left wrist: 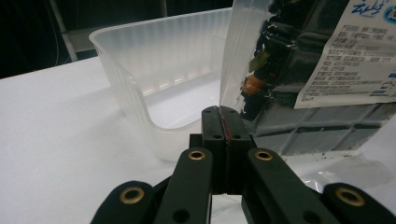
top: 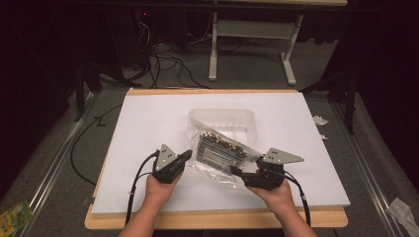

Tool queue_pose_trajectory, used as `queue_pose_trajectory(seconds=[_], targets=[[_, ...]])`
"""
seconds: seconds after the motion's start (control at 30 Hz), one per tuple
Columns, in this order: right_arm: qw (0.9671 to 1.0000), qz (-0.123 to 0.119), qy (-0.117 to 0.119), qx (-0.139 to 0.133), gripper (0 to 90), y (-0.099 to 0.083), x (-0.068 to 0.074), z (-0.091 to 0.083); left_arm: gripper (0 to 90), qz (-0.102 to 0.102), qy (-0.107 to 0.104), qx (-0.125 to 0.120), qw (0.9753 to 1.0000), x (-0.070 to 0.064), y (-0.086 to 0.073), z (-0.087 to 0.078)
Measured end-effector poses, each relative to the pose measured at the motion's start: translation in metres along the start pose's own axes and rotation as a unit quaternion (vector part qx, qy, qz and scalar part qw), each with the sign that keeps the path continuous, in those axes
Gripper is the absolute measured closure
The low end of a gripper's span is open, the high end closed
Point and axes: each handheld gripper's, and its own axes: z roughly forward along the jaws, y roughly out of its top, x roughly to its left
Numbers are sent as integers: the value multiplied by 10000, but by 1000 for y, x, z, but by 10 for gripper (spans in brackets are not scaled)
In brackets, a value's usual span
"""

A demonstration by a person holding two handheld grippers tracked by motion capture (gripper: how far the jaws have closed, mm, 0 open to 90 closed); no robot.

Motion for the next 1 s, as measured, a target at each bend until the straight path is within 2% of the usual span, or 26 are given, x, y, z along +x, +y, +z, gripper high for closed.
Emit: queue_pose_trajectory(seconds=[0.07,0.1,0.23,0.33,0.37,0.57,0.67,0.83,0.9,1.0], targets=[[10000,-33,-77,-34,447,-2,-1,1,900,-2,-2,-4,10000,0,0,0],[9996,-158,-131,-181,512,-4,0,1,900,-3,-5,-4,10000,0,0,0],[9992,-213,-205,-259,558,-4,1,2,900,1,-5,-4,10000,0,0,0],[9992,-242,-178,-278,611,-4,1,1,900,-13,-8,-6,10000,0,0,-1],[9991,-274,-123,-300,658,-4,1,1,900,-11,-7,-10,10000,0,0,-1],[9990,-298,-149,-313,683,-2,3,1,900,-7,4,3,10000,-1,0,-1],[9983,-447,-199,-303,695,-2,6,1,900,16,39,4,10000,-1,0,-1],[9979,-537,-112,-331,722,-1,9,1,900,8,66,7,10000,-1,0,-1],[9970,-698,-82,-312,745,0,14,0,900,9,77,4,10000,-1,0,-1],[9964,-786,-92,-292,751,2,17,0,900,26,113,2,9999,-1,0,-1]])
